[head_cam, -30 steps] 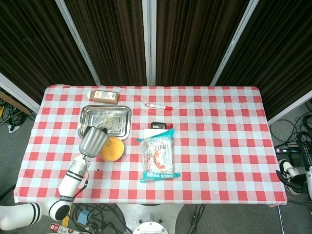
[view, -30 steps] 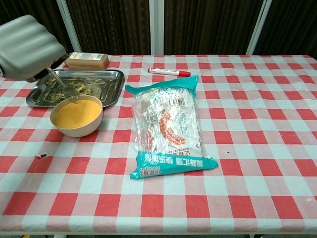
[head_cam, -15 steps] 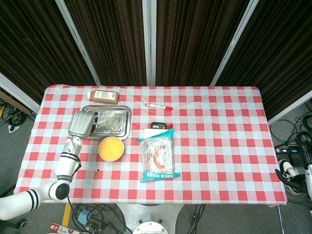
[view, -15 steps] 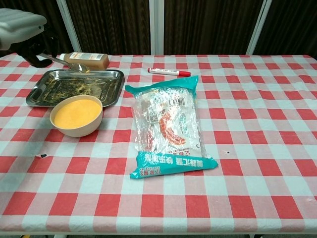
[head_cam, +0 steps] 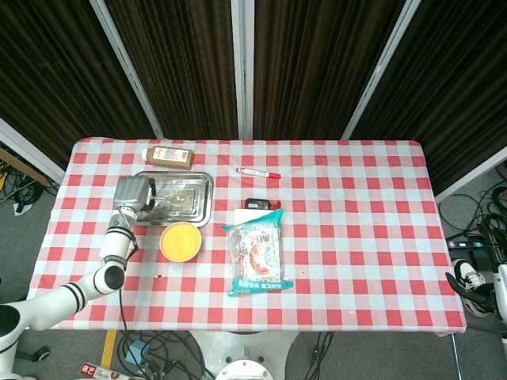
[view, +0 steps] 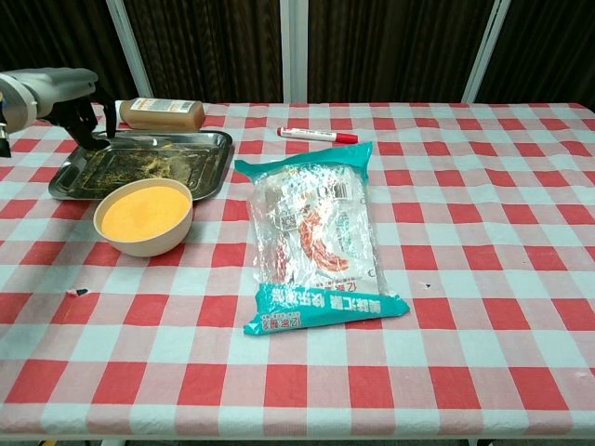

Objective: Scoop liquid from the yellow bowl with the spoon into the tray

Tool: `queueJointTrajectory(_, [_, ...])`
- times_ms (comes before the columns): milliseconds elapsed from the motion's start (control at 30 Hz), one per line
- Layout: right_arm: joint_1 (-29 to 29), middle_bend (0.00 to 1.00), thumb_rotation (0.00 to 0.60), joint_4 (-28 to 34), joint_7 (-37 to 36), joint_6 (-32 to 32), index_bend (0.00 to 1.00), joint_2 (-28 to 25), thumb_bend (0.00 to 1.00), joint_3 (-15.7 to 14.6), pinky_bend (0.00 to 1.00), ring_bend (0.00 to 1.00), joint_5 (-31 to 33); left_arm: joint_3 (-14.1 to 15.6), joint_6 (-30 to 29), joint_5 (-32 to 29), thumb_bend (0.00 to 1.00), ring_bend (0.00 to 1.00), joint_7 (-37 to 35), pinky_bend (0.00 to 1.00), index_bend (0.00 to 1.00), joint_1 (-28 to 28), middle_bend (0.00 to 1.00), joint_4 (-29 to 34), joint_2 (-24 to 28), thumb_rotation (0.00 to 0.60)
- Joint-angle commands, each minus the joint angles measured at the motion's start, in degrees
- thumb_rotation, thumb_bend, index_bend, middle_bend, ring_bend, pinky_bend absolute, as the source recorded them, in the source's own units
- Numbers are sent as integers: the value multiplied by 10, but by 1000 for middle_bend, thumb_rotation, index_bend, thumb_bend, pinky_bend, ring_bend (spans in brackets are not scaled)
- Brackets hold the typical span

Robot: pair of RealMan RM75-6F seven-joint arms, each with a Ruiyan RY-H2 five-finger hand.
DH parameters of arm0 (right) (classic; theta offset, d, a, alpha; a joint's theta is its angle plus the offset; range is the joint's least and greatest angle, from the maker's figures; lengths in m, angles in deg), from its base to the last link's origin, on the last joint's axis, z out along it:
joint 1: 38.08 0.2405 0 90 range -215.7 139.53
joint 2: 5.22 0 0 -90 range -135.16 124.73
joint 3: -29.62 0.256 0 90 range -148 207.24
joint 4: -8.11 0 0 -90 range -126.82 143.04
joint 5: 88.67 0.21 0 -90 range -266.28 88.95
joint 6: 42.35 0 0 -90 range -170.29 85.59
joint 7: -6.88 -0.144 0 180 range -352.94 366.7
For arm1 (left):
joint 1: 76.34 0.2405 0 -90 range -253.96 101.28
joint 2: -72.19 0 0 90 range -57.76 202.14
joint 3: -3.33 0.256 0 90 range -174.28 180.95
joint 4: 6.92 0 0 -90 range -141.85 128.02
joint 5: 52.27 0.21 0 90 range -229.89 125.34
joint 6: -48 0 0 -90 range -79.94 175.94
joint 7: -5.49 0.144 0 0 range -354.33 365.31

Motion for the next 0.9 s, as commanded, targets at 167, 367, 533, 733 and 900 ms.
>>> queueJointTrajectory(167, [-2,245,438,-4,-5,1,44,1,174,0,162,39,2,15,3,-23,339,729,-6,950,355,-7,737,6,-1,600])
queueJointTrajectory(367, [-1,245,437,-6,-9,1,44,-2,176,1,162,39,1,15,-27,-5,303,518,-42,806,300,15,547,66,44,600])
queueJointTrajectory(533, [2,213,438,-10,-19,-13,44,-13,177,0,157,37,6,24,-137,79,296,379,-107,566,299,85,427,150,115,600])
queueJointTrajectory(733, [15,156,438,-17,-43,-30,44,-11,193,-4,103,1,-7,80,-278,216,250,258,-184,371,299,191,327,235,196,600])
queueJointTrajectory(900, [19,133,438,-18,-50,-28,44,-4,196,-6,81,0,-17,129,-373,301,182,243,-223,302,299,267,319,269,234,600])
